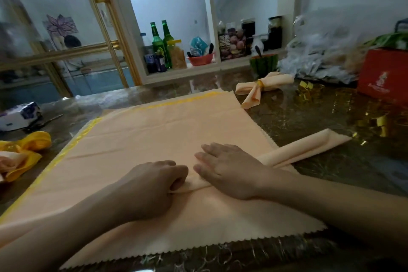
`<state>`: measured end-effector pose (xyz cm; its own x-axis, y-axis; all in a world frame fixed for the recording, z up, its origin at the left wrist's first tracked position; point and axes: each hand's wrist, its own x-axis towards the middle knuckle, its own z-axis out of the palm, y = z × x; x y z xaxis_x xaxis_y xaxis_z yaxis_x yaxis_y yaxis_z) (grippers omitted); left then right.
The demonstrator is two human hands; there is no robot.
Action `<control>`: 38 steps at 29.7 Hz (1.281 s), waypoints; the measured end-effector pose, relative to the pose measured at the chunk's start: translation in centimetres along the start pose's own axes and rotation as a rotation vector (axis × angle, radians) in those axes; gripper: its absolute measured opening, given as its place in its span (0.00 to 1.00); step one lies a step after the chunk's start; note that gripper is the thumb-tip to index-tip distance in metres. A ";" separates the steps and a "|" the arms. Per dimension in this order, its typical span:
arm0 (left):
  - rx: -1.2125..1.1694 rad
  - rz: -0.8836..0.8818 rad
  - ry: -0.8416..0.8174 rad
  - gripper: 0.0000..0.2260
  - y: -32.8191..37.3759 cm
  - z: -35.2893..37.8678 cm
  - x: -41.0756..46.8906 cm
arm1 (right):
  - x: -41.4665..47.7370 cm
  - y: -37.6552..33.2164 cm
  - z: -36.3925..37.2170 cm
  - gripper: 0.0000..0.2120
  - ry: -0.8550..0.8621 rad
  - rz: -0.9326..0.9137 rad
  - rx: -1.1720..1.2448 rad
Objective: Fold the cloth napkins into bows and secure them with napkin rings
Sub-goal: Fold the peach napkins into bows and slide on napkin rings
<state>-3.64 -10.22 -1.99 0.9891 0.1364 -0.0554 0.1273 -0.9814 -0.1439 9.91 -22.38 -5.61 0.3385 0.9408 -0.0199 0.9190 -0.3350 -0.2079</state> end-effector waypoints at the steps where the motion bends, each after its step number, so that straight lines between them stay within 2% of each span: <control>1: 0.005 -0.010 -0.018 0.11 0.1 -0.1 0.1 | -0.4 0.8 0.0 0.27 -0.013 0.024 -0.004; 6: -0.047 -0.045 -0.119 0.10 1.0 -0.8 -0.1 | -2.7 5.0 -1.0 0.26 -0.030 0.148 -0.009; 10: -0.145 -0.112 -0.147 0.17 0.7 -0.7 0.2 | -4.3 6.8 -1.8 0.25 0.044 0.183 0.043; 13: -0.195 -0.160 -0.182 0.18 0.6 -0.8 0.9 | -5.1 6.3 -2.7 0.16 0.156 0.076 0.080; 15: -0.215 -0.178 -0.191 0.19 0.4 -1.0 1.4 | -5.2 5.5 -3.4 0.10 0.146 0.027 0.132; 19: -0.207 -0.224 -0.142 0.21 0.4 -0.9 1.9 | -4.4 4.4 -5.2 0.08 -0.118 0.068 0.122; 22: -0.321 -0.277 -0.148 0.20 0.8 -1.0 1.9 | -3.7 3.7 -7.0 0.06 -0.381 0.107 0.153; 24: -0.487 -0.309 -0.216 0.18 0.7 -1.2 1.9 | -3.7 2.6 -7.7 0.05 -0.534 0.115 0.288; 26: -0.635 -0.324 -0.282 0.18 0.5 -1.3 1.9 | -4.0 0.5 -7.6 0.03 -0.603 0.133 0.535; 29: -0.777 -0.404 -0.381 0.21 0.5 -1.8 2.4 | -4.7 -3.3 -6.2 0.08 -0.544 0.081 0.754; 32: -0.795 -0.435 -0.369 0.25 0.5 -2.2 2.3 | -4.8 -7.0 -3.9 0.15 -0.338 -0.061 0.624; 33: -0.752 -0.399 -0.342 0.24 0.5 -2.3 2.4 | -4.6 -7.5 -3.3 0.17 -0.279 -0.124 0.547; 35: -0.719 -0.355 -0.320 0.19 0.2 -2.1 1.8 | -4.4 -7.9 -3.0 0.18 -0.280 -0.229 0.458; 37: -0.720 -0.323 -0.336 0.12 -0.1 -2.0 1.4 | -3.8 -7.2 -3.6 0.14 -0.241 -0.248 0.479; 38: -0.716 -0.314 -0.339 0.10 -0.3 -1.9 1.4 | -3.2 -6.5 -3.9 0.11 -0.158 -0.245 0.486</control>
<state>-2.18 -10.03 -0.13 0.8391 0.3374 -0.4268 0.5209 -0.7246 0.4513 3.65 -23.45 -0.39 0.0581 0.9969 -0.0530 0.7553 -0.0786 -0.6507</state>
